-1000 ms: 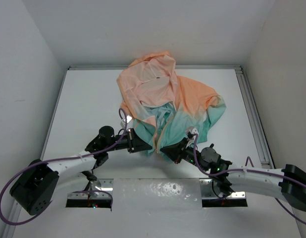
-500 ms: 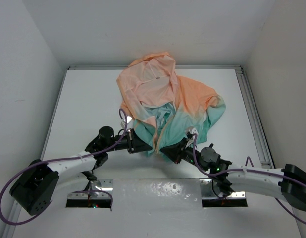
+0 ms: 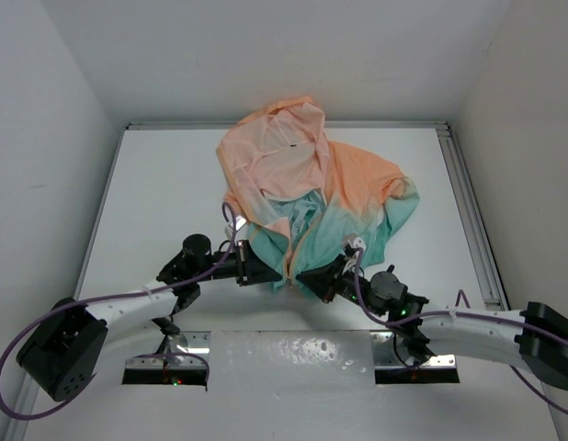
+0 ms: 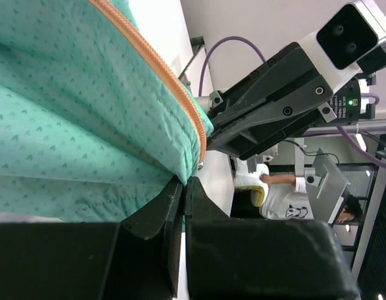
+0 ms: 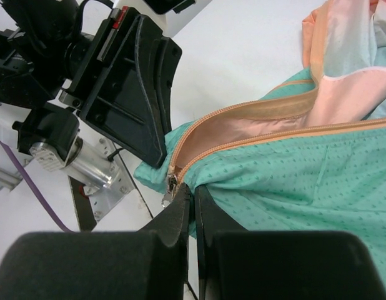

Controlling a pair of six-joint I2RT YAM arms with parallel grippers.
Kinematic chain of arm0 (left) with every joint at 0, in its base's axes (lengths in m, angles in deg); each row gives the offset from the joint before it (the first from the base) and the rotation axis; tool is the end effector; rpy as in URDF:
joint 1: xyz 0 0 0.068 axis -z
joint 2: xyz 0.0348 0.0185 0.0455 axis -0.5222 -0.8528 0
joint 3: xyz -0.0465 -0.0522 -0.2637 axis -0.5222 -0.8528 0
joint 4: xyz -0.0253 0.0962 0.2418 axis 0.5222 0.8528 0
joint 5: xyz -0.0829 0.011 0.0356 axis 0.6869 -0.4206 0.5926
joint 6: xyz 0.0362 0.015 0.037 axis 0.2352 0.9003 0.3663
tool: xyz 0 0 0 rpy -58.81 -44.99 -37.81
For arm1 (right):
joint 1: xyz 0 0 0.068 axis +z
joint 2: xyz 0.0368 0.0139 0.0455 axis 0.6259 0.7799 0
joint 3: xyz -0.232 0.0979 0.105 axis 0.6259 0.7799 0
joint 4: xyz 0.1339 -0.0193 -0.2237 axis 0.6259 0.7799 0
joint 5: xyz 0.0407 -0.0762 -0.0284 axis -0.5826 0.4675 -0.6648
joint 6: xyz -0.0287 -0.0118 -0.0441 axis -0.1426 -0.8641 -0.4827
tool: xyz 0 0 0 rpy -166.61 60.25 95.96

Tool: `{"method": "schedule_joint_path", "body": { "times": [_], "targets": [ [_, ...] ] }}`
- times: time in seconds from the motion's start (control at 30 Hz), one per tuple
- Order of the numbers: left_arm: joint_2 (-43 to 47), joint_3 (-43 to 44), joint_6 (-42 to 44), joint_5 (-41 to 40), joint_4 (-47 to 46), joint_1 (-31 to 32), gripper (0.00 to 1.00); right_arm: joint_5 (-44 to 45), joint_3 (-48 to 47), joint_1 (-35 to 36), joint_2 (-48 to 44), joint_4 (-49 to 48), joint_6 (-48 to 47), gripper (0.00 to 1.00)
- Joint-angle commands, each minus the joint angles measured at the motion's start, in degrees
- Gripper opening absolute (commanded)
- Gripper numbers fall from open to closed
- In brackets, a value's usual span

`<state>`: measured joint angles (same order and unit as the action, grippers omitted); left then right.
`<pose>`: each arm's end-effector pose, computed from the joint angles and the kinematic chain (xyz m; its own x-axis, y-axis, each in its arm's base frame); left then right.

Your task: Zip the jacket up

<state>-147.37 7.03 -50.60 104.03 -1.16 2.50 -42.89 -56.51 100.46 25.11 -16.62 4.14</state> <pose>0.1497 -0.1289 0.1795 -0.9197 -0.1712 -0.3534 0.3090 0.2396 -0.9204 0.0848 0.1481 0.1805 -0.4966 0.3443 -0.7968 -0.6497 0.4613 0.6043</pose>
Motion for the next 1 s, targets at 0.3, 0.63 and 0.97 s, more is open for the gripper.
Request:
{"method": "schedule_joint_path", "body": {
  "times": [0.3, 0.63, 0.97],
  "targets": [
    [2.50, 1.46, 4.41, -1.70, 6.49, -0.49, 0.00, 2.55, -4.03, 0.07, 1.89, -5.13, -1.88, 0.00],
    [4.00, 2.52, 6.79, -3.55, 9.23, -0.49, 0.00, 3.61, -6.75, 0.07, 6.11, -1.87, 1.19, 0.00],
    [4.27, 2.16, 5.21, -3.55, 6.08, -0.58, 0.00, 0.36, -4.30, 0.16, 4.63, -3.98, 1.90, 0.00]
  ]
}}
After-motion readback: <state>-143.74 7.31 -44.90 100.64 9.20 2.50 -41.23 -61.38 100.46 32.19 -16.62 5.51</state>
